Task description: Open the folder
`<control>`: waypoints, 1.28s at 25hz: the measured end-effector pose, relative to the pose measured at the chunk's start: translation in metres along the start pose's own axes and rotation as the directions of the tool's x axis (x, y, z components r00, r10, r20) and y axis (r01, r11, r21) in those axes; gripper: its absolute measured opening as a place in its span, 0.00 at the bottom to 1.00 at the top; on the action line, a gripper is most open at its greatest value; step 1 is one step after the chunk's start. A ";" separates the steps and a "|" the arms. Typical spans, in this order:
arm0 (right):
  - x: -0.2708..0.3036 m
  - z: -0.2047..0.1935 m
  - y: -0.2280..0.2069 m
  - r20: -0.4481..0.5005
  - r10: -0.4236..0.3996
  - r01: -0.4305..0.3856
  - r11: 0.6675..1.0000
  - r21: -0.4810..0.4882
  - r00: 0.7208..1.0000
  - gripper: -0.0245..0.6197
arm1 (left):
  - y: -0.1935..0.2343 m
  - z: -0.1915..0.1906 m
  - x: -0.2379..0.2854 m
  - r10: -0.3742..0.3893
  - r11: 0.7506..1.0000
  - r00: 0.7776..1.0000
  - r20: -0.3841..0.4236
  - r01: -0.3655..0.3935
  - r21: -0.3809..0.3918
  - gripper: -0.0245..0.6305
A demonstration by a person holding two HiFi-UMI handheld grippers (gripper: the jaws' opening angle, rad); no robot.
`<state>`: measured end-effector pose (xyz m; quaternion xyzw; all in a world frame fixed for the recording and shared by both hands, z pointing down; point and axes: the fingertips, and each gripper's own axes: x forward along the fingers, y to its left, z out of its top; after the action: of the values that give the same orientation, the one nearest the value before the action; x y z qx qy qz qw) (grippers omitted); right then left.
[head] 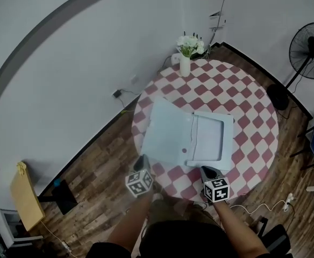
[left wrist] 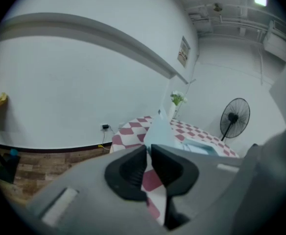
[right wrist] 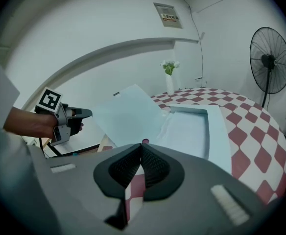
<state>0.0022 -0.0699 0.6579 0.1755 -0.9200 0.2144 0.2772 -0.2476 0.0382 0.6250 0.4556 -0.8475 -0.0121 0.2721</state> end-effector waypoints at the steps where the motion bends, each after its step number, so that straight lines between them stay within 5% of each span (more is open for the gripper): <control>1: -0.005 0.000 -0.003 0.003 0.006 -0.007 1.000 0.004 1.000 0.04 | -0.009 0.003 -0.004 -0.001 1.000 1.000 0.015 0.001 0.011 0.09; 11: -0.064 0.023 -0.042 0.089 -0.003 0.007 0.999 -0.045 0.996 0.04 | -0.091 0.016 -0.043 -0.052 0.998 0.988 0.144 0.045 0.052 0.07; 32: -0.146 0.068 -0.098 0.270 -0.161 0.176 0.984 -0.030 0.949 0.04 | -0.204 0.020 -0.097 -0.255 0.960 0.952 0.171 0.226 0.168 0.04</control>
<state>0.1306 -0.1568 0.5501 0.2732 -0.9360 0.1396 0.1727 -0.0590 -0.0102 0.5094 0.5710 -0.8063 -0.0269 0.1519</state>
